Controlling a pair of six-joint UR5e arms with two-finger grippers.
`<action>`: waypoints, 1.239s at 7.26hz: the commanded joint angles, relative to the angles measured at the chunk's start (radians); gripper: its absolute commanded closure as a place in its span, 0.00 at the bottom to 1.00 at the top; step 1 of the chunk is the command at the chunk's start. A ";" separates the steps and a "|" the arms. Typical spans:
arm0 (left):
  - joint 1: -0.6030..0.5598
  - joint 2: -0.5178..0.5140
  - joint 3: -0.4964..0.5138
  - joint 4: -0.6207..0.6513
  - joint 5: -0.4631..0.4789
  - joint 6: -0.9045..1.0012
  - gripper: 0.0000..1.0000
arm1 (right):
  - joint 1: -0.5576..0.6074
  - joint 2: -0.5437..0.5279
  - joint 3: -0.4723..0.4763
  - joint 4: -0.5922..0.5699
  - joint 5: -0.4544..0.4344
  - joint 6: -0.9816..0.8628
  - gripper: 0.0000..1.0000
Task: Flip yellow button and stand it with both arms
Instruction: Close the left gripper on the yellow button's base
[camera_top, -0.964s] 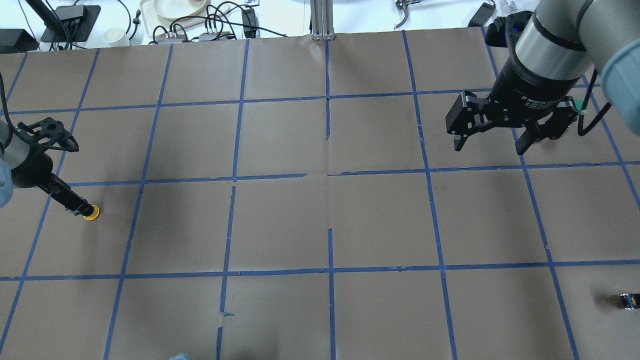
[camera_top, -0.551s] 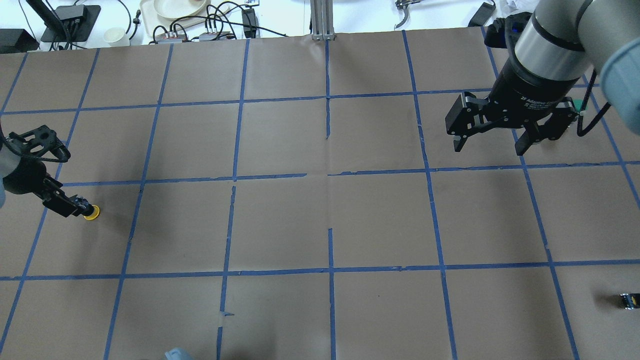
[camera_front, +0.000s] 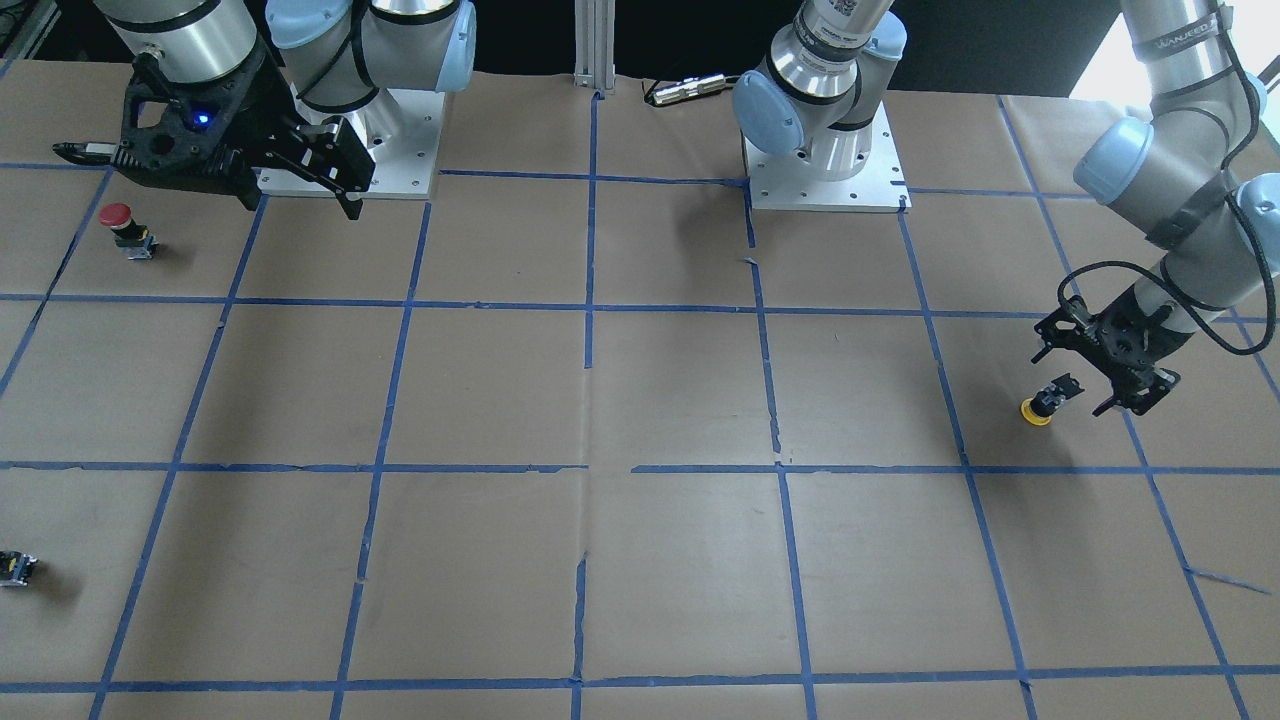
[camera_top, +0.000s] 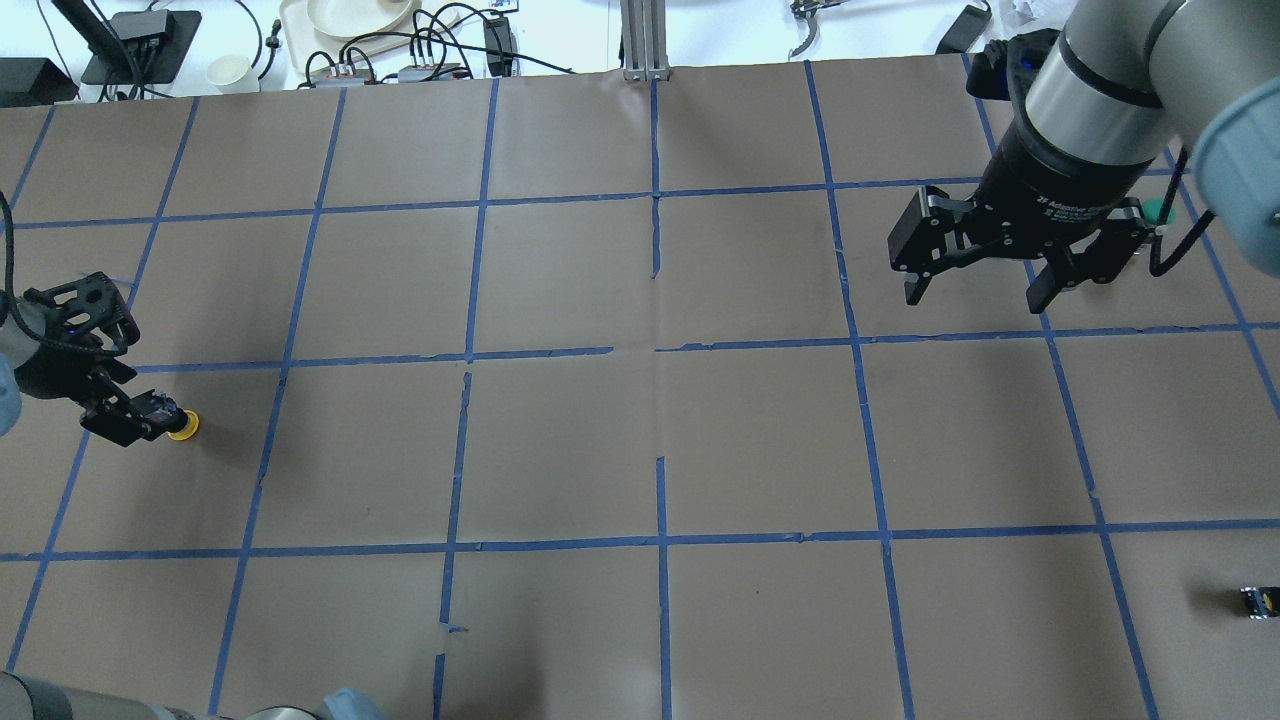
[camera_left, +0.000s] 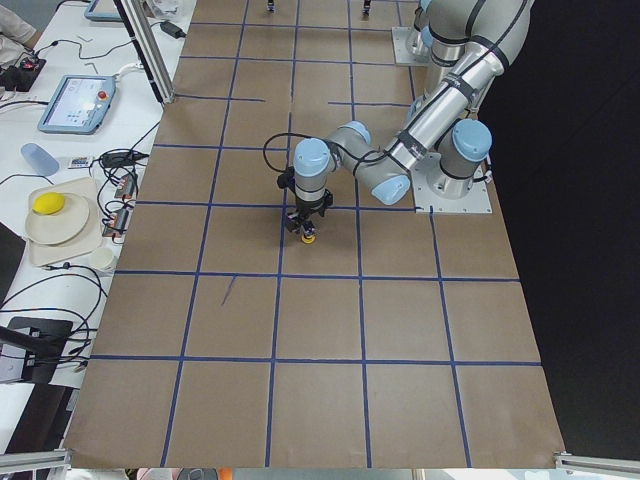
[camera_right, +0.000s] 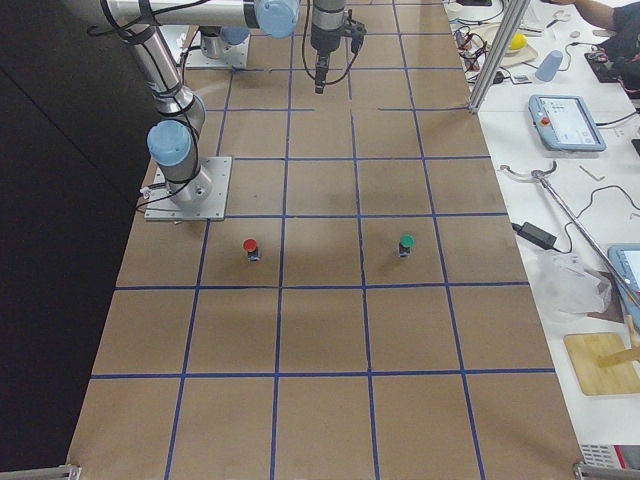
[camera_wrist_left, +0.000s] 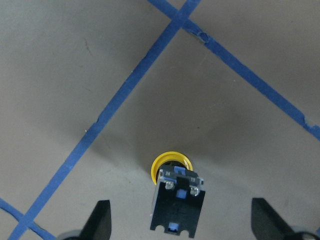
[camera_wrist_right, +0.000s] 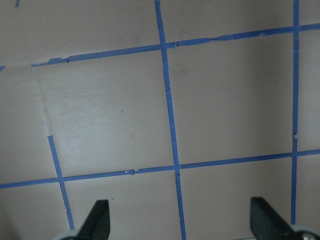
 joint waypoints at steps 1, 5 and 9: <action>-0.004 -0.010 0.000 -0.001 0.002 0.020 0.18 | 0.000 0.002 0.000 -0.002 0.002 0.005 0.00; -0.005 -0.009 0.001 0.000 0.008 0.074 0.75 | -0.002 0.031 0.002 -0.003 -0.001 0.008 0.00; -0.024 0.111 0.017 -0.241 -0.195 -0.087 0.79 | -0.030 0.052 -0.001 -0.009 -0.027 0.028 0.00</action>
